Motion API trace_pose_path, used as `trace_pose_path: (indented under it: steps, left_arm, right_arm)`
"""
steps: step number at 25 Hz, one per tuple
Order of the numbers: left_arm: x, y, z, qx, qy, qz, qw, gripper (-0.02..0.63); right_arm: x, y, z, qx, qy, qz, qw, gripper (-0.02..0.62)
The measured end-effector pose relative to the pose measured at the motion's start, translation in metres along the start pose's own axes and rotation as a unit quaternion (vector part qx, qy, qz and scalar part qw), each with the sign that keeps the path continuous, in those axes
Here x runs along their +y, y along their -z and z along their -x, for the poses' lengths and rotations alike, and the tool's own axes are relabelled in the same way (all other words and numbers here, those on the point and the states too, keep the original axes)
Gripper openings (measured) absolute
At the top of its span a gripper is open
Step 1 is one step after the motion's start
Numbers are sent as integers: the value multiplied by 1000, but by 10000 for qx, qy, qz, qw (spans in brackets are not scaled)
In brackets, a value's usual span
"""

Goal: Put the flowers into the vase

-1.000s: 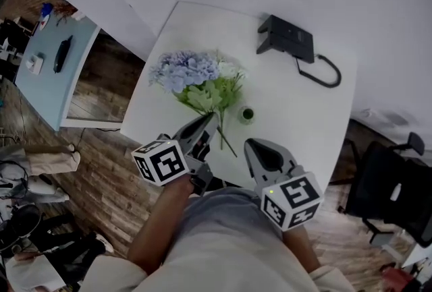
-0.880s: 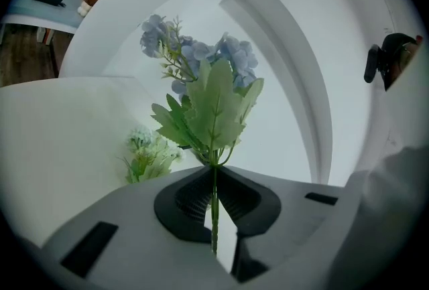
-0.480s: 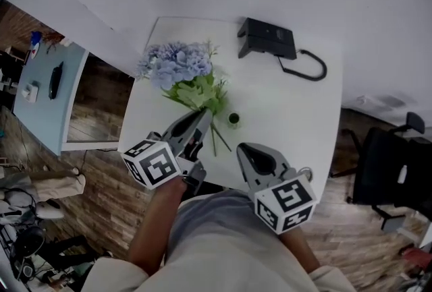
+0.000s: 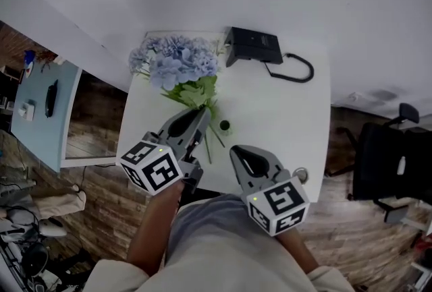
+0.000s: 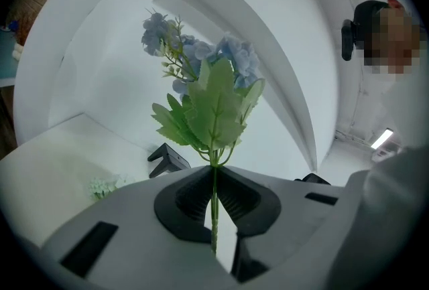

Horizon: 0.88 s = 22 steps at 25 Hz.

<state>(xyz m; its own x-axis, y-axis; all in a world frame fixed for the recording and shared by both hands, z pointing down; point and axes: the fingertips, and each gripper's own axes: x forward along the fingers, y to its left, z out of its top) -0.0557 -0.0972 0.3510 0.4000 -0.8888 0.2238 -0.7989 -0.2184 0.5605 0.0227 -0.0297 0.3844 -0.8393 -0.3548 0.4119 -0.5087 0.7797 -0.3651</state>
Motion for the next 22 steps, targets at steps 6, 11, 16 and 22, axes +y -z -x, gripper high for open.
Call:
trace_pose_path:
  steps: [6,11,16,22]
  left_arm:
    - [-14,-5,-18,142,161,-495,9985,40]
    - [-17,-8,-28,227,251,-858,9957,38]
    - [-16,-10,-27,276,391,-1024,9936,38]
    - [-10,-15,-27,434,682,-1490,9855,40]
  right_arm:
    - [-10,-5,7,-56,133,-14,9999,23]
    - [-17,-5,7,-57,271,-81,9996,23]
    - [-9,-8,0,-61,335,-48,9994,23]
    - [5,-12,-15,-3,377,-19,9993,23]
